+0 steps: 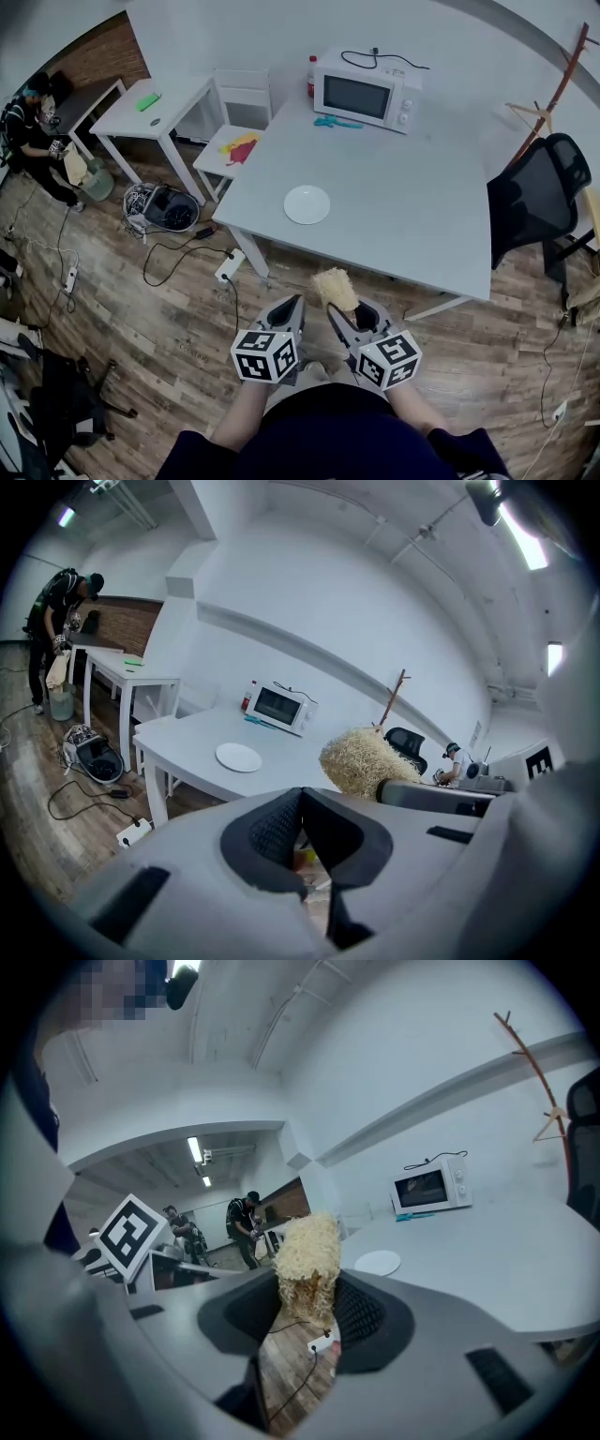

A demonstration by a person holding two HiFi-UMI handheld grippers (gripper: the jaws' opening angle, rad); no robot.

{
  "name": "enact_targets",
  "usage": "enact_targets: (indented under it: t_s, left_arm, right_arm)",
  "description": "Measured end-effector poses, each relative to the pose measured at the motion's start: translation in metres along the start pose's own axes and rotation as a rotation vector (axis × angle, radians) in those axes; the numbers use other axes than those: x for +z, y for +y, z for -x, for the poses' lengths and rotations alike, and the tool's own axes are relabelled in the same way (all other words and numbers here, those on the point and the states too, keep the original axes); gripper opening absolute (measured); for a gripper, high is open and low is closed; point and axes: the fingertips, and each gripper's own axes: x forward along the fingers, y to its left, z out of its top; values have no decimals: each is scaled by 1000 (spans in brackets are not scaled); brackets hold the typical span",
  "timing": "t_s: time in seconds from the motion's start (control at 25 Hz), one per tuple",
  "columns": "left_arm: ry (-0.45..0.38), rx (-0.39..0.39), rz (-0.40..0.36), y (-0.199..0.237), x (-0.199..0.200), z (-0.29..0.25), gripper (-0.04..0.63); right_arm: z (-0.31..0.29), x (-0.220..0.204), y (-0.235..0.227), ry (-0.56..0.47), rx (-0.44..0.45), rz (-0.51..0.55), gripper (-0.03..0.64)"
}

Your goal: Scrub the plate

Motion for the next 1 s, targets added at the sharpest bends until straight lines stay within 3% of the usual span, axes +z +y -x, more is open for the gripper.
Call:
enact_targets:
  t_s: [0.36, 0.72, 1.0]
  left_arm:
    - [23, 12, 33, 22, 9, -25, 18]
    - [29, 38, 41, 47, 37, -66, 18]
    - [50, 85, 72, 67, 52, -108, 18]
  right_arm:
    - [-29, 15, -25, 14, -20, 2, 166]
    - [-77, 36, -52, 42, 24, 15, 166]
    - [-100, 49, -93, 69, 23, 12, 166]
